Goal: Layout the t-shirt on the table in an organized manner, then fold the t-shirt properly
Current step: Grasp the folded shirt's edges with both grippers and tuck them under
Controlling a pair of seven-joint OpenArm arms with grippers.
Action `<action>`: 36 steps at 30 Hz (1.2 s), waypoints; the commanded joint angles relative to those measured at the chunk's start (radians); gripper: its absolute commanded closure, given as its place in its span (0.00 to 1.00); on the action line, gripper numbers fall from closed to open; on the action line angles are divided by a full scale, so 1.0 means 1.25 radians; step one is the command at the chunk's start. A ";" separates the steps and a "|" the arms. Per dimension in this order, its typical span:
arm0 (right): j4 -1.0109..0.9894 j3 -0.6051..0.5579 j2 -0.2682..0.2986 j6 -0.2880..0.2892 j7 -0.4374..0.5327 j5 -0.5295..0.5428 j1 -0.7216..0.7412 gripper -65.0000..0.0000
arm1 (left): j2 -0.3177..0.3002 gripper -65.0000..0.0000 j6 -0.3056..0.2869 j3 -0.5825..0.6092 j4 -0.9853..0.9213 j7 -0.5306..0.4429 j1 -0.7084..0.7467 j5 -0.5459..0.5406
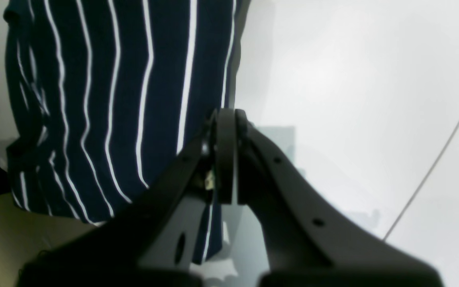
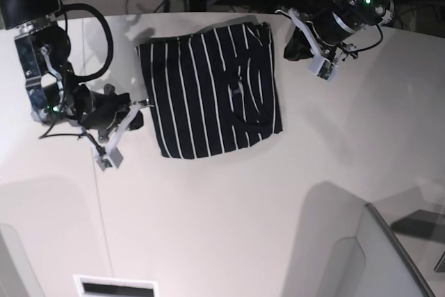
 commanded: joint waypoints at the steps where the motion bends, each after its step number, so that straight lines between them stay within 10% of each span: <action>1: 0.011 0.005 0.014 0.003 0.012 0.005 0.010 1.00 | -0.003 1.00 -0.002 -0.006 0.013 -0.010 0.022 -0.008; 12: -0.022 -0.001 0.020 0.005 0.030 0.005 0.006 1.00 | 0.000 1.00 -0.006 -0.056 -0.005 -0.016 0.012 -0.124; 18: -0.022 -0.002 0.020 0.005 0.037 0.005 -0.007 1.00 | -0.003 0.00 -0.006 -0.046 -0.040 -0.014 -0.068 -0.185; 36: -0.022 -0.002 0.021 0.006 0.037 0.005 -0.016 1.00 | 0.005 0.00 -0.007 0.162 -0.419 -0.105 -0.253 -0.187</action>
